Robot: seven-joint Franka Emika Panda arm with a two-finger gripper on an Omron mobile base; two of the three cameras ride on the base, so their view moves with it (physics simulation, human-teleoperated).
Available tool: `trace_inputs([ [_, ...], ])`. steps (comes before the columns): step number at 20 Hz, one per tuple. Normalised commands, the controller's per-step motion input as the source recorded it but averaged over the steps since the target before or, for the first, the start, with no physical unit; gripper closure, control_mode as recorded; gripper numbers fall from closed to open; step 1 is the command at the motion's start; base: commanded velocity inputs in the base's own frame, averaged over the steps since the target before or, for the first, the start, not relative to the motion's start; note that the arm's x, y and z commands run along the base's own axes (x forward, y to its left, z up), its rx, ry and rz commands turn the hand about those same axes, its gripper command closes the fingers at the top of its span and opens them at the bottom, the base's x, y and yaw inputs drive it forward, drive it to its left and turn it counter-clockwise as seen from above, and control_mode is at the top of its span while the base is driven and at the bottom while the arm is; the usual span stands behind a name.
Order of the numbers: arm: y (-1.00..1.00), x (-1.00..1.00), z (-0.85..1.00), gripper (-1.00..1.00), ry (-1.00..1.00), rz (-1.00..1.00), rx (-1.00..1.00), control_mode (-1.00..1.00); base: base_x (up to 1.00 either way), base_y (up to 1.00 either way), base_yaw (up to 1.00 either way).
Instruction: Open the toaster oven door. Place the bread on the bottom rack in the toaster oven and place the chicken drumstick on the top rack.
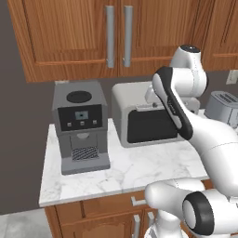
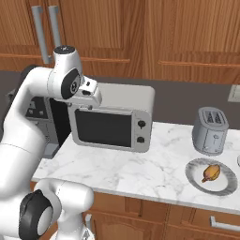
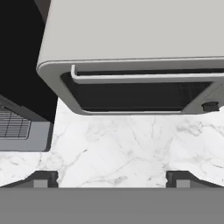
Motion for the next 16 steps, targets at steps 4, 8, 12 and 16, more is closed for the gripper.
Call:
trace_inputs([
  [4,0.0,0.0,0.0,-1.0,0.0,0.0,0.0,1.0,-0.02,-0.57,0.0],
  [8,0.0,0.0,0.0,-1.0,0.0,0.0,0.0,1.0,-0.01,-0.74,0.0],
  [12,0.0,0.0,0.0,-1.0,0.0,0.0,0.0,1.0,0.0,-0.72,0.0],
  [16,0.0,0.0,0.0,-1.0,0.0,0.0,0.0,1.0,0.0,-0.67,0.0],
])
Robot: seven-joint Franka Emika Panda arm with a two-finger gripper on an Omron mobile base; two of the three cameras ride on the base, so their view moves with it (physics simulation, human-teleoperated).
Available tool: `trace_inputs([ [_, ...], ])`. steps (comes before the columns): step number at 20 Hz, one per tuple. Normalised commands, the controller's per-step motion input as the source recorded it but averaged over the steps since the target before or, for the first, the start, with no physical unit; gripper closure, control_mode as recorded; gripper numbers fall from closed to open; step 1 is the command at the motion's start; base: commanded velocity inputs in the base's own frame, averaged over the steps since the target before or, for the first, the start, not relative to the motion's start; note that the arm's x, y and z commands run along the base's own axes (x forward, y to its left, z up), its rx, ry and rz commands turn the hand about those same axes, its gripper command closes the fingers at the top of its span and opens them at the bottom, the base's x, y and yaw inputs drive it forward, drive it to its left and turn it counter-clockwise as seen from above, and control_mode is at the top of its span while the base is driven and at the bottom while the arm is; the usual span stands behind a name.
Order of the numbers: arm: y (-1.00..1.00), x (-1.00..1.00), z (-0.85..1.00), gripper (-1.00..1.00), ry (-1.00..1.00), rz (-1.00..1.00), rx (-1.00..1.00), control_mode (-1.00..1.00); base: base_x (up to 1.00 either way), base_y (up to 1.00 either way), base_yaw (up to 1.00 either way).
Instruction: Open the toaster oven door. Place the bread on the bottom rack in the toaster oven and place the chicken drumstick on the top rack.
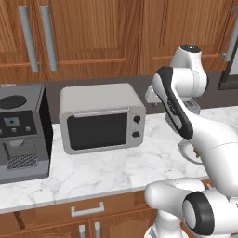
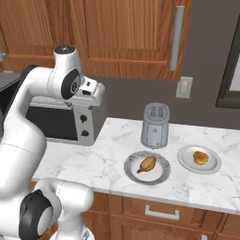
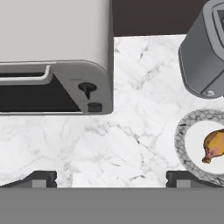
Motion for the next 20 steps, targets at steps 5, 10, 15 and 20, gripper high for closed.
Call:
trace_inputs([
  [5,0.0,0.0,0.0,-1.0,0.0,0.0,0.0,1.0,0.0,-0.43,0.0],
  [10,0.0,0.0,0.0,-1.0,0.0,0.0,0.0,1.0,0.0,0.0,0.0],
  [15,0.0,0.0,0.0,-1.0,0.0,0.0,0.0,1.0,0.0,0.0,0.0],
  [20,0.0,0.0,0.0,-1.0,0.0,0.0,0.0,1.0,0.0,0.0,0.0],
])
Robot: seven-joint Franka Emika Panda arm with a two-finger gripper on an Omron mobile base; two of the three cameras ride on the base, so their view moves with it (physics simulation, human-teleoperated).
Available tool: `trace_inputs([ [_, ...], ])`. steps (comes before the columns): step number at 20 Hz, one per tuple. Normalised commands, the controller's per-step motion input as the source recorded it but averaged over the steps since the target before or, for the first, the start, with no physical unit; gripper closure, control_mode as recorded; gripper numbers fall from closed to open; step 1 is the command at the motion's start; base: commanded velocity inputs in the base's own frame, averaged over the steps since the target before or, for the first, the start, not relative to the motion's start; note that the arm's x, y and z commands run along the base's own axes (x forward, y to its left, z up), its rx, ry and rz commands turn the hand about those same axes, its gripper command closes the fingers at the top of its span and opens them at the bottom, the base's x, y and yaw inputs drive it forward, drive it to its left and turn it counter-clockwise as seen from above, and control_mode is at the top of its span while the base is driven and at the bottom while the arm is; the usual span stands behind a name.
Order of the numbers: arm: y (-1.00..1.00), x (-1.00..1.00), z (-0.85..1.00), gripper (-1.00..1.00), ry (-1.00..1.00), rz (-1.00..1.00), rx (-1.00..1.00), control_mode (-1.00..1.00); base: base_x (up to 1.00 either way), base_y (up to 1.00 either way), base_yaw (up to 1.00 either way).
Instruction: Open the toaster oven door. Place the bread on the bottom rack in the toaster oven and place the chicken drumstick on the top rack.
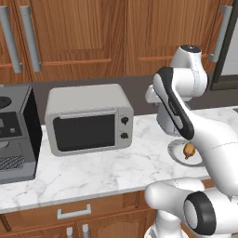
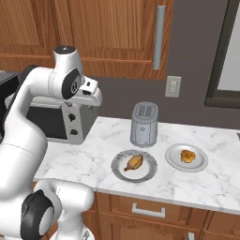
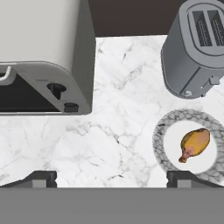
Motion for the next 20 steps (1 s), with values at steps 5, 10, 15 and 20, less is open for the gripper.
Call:
trace_inputs([
  [5,0.0,0.0,0.0,-1.0,0.0,0.0,0.0,-1.0,0.0,0.0,0.0],
  [10,0.0,0.0,0.0,-1.0,0.0,0.0,0.0,-1.0,0.0,0.0,0.0],
  [15,0.0,-0.05,-0.02,-1.0,0.0,0.0,0.0,-1.0,0.0,0.0,0.0],
  [20,0.25,-0.21,-0.27,-1.0,0.06,0.04,-0.16,-1.0,0.0,0.0,0.0],
])
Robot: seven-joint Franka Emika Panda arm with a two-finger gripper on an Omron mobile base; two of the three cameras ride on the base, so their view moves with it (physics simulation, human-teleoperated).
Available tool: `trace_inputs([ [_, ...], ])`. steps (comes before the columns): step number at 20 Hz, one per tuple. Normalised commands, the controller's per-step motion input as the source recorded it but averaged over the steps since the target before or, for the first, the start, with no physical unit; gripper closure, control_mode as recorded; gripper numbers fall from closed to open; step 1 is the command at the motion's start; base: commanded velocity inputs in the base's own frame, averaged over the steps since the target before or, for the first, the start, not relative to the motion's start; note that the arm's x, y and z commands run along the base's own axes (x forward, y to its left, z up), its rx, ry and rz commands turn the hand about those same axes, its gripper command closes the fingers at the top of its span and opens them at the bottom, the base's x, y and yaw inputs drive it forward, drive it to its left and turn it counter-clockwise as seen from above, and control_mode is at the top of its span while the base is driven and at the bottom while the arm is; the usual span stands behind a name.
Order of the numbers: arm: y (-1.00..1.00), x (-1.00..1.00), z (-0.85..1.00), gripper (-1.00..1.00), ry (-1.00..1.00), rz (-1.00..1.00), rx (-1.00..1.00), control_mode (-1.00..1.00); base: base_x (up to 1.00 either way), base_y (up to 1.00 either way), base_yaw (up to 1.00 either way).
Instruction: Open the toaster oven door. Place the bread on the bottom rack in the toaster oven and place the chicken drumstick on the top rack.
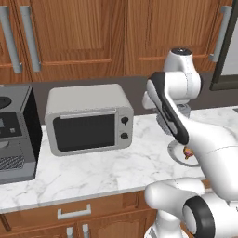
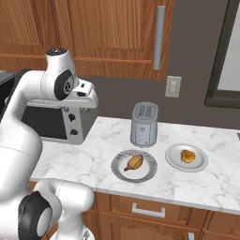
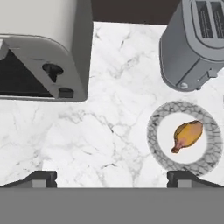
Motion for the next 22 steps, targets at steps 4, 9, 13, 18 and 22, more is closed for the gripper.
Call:
trace_inputs([
  [4,0.66,-0.2,-0.18,-1.0,-0.1,0.17,-0.33,-1.0,0.0,0.0,0.0],
  [9,0.68,-0.1,-0.19,-1.0,-0.09,0.3,-0.33,-1.0,0.0,0.0,0.0],
  [13,0.68,0.0,-0.07,-1.0,0.0,0.22,-0.25,-1.0,0.0,0.0,0.0],
  [18,0.64,0.05,-0.07,-1.0,0.13,0.25,-0.25,-1.0,0.0,0.0,0.0],
  [22,0.56,0.19,-0.18,-1.0,0.34,0.2,-0.15,-1.0,0.0,0.0,0.0],
])
